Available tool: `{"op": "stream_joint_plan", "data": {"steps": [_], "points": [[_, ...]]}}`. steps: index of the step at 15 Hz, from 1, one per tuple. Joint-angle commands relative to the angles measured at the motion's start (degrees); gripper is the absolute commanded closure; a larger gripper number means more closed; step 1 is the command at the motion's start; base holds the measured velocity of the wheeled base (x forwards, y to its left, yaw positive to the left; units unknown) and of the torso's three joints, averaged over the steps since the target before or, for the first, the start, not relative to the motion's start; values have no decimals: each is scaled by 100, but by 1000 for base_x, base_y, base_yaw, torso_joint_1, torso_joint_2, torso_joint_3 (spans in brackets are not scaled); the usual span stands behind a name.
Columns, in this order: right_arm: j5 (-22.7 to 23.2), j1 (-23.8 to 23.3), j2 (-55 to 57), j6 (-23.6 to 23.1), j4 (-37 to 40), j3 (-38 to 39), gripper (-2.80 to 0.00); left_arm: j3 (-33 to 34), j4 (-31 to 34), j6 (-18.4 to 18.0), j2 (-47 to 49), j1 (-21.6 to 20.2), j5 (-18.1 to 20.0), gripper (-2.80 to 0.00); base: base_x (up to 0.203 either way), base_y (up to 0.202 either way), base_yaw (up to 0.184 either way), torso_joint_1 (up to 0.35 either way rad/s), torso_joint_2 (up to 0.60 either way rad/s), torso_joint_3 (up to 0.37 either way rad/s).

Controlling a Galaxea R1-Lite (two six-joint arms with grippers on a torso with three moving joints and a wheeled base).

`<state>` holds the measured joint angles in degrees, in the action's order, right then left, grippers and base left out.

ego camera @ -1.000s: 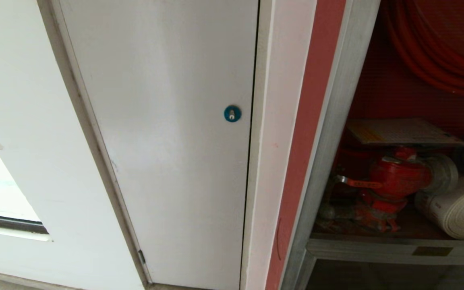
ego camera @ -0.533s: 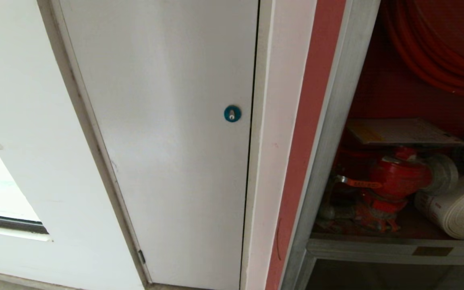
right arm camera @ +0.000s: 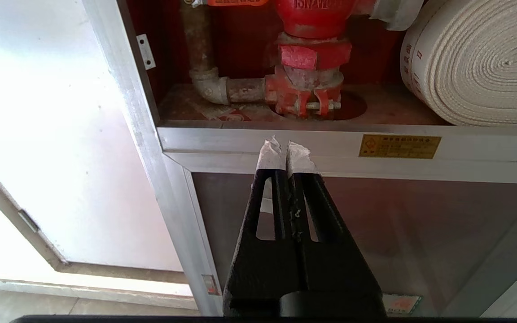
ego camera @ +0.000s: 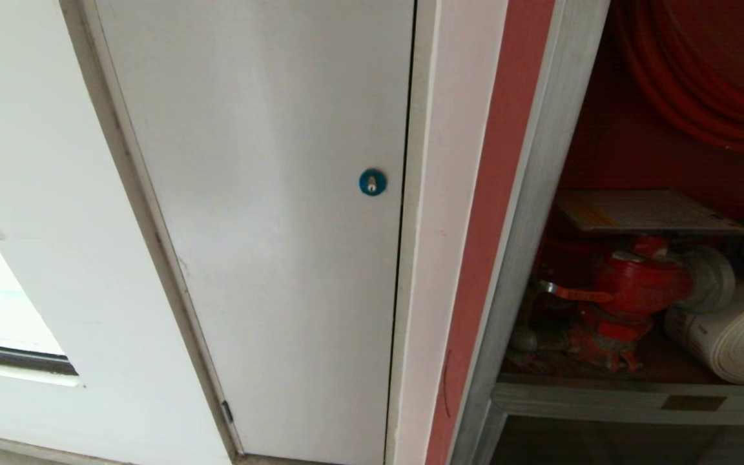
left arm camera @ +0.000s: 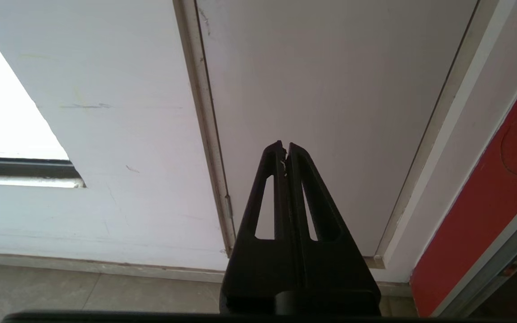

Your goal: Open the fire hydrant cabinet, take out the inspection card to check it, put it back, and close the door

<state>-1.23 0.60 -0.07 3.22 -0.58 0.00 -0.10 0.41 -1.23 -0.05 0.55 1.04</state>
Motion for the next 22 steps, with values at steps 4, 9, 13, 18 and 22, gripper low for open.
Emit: {"op": "stream_joint_plan", "data": {"steps": [4,9,13,18,22], "points": [[0,2,7,3,-4,26,0,1,2,0,-4,-2,2,0,0,0,0,0,0,0],[0,2,7,3,-4,32,0,1,2,-9,-4,-2,2,0,0,0,0,0,0,0],[0,2,7,3,-4,26,0,1,-6,-26,-4,-2,2,0,0,0,0,0,0,0],[0,2,7,3,-4,34,0,1,-6,-26,-4,-2,2,0,-176,0,0,-1,3,1],[0,2,7,3,-12,26,0,1,2,-18,-4,-2,2,0,-194,0,2,3,2,2]]}}
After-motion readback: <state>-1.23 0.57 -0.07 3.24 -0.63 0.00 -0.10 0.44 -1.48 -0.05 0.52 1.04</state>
